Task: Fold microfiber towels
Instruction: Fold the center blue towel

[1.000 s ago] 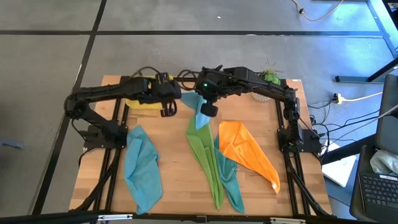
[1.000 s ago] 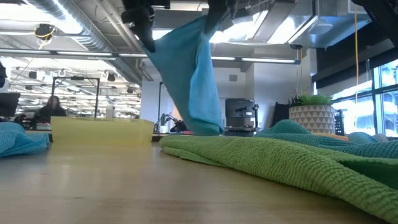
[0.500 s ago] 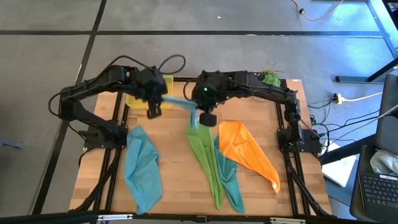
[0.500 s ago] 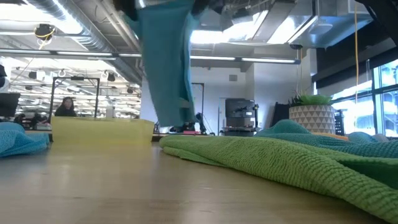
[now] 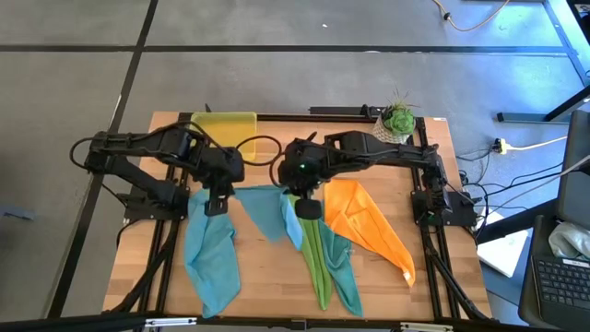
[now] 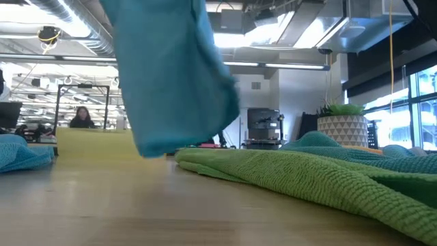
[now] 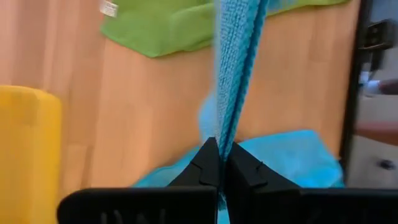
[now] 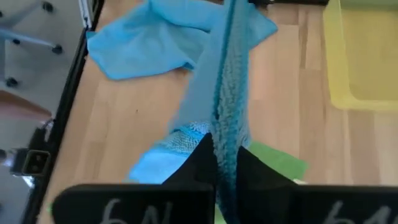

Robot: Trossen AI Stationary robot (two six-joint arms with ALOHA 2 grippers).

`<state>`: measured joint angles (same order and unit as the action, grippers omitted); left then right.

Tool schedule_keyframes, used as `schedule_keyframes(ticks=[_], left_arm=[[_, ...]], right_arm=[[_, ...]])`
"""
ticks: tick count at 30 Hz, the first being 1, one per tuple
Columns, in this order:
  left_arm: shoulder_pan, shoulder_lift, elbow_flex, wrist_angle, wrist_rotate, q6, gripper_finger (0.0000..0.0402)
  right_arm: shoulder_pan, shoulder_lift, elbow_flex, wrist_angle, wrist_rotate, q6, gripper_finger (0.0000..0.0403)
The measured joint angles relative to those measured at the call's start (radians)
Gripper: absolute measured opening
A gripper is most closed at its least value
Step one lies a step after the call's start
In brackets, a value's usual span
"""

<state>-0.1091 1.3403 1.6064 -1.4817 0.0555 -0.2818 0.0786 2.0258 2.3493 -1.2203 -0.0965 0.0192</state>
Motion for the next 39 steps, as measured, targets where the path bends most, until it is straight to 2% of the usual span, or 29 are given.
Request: schedule_keyframes(ticks=[7, 12, 15, 18, 22, 26, 29, 32, 35, 39], left_arm=[[-0.037, -0.001, 0.0, 0.037, 0.322, -0.126, 0.0], [-0.083, -0.021, -0.001, 0.133, 0.45, -0.185, 0.0], [-0.096, -0.028, -0.001, 0.144, 0.388, -0.126, 0.0], [-0.082, -0.026, -0.007, 0.109, 0.247, -0.002, 0.0], [-0.033, -0.023, -0.111, 0.155, 0.077, 0.148, 0.0], [0.025, -0.021, -0.346, 0.275, 0.062, 0.28, 0.0], [0.076, -0.02, -0.537, 0.378, 0.056, 0.341, 0.0], [0.145, -0.019, -0.679, 0.486, 0.029, 0.363, 0.0], [0.224, -0.02, -0.739, 0.549, 0.026, 0.364, 0.0], [0.304, -0.02, -0.742, 0.577, 0.024, 0.374, 0.0]], right_arm=[[0.041, 0.001, 0.0, 0.08, -0.242, 0.091, 0.0008], [0.093, 0.001, 0.0, 0.136, -0.272, 0.102, 0.0008], [0.11, 0.009, 0.0, 0.139, -0.234, 0.067, 0.0008], [0.109, 0.03, -0.02, 0.118, -0.155, 0.008, 0.0008], [0.075, 0.058, -0.15, 0.167, -0.114, -0.062, 0.0008], [0.021, 0.069, -0.381, 0.293, -0.092, -0.111, 0.0013], [-0.023, 0.071, -0.533, 0.363, 0.018, -0.103, 0.002], [-0.072, 0.069, -0.617, 0.403, 0.113, -0.098, 0.0019], [-0.113, 0.069, -0.643, 0.399, 0.138, -0.102, 0.0013], [-0.145, 0.068, -0.633, 0.42, 0.137, -0.108, 0.0011]])
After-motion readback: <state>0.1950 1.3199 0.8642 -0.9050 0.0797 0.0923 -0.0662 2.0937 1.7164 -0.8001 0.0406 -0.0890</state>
